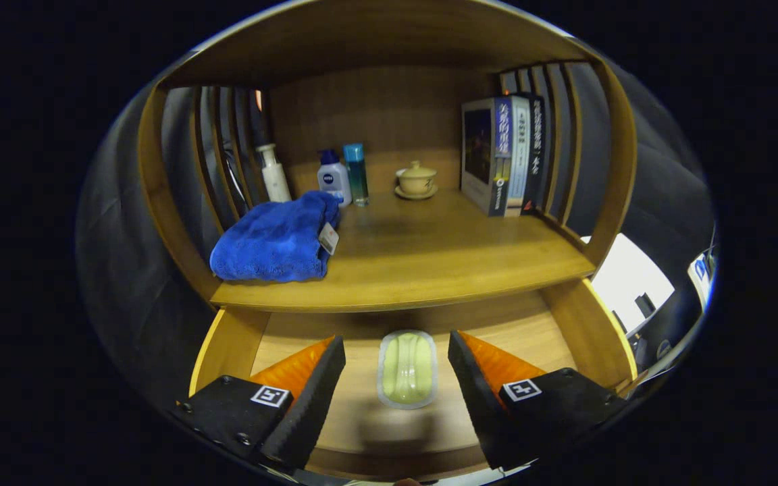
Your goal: Pull open the drawer, take out the items inside it, and place them on the countertop above the cabinet.
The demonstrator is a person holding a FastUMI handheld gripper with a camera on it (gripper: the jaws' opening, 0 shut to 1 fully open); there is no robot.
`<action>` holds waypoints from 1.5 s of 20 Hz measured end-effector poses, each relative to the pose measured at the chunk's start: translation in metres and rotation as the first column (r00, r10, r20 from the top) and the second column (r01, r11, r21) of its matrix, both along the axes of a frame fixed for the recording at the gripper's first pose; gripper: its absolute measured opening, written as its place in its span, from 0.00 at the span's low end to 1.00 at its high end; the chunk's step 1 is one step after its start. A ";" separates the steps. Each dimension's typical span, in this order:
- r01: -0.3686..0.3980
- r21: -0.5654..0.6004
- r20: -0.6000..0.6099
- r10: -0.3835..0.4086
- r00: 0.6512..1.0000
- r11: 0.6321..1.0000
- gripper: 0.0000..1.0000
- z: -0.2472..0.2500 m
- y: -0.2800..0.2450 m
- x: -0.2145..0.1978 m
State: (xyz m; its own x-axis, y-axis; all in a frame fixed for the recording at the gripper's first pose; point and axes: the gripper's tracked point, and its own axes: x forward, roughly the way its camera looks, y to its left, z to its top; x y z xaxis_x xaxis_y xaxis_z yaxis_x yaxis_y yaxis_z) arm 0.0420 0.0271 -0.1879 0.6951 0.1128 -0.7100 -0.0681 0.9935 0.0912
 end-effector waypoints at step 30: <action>-0.005 -0.058 -0.401 -0.019 0.916 0.998 0.22 -0.040 -0.023 -0.005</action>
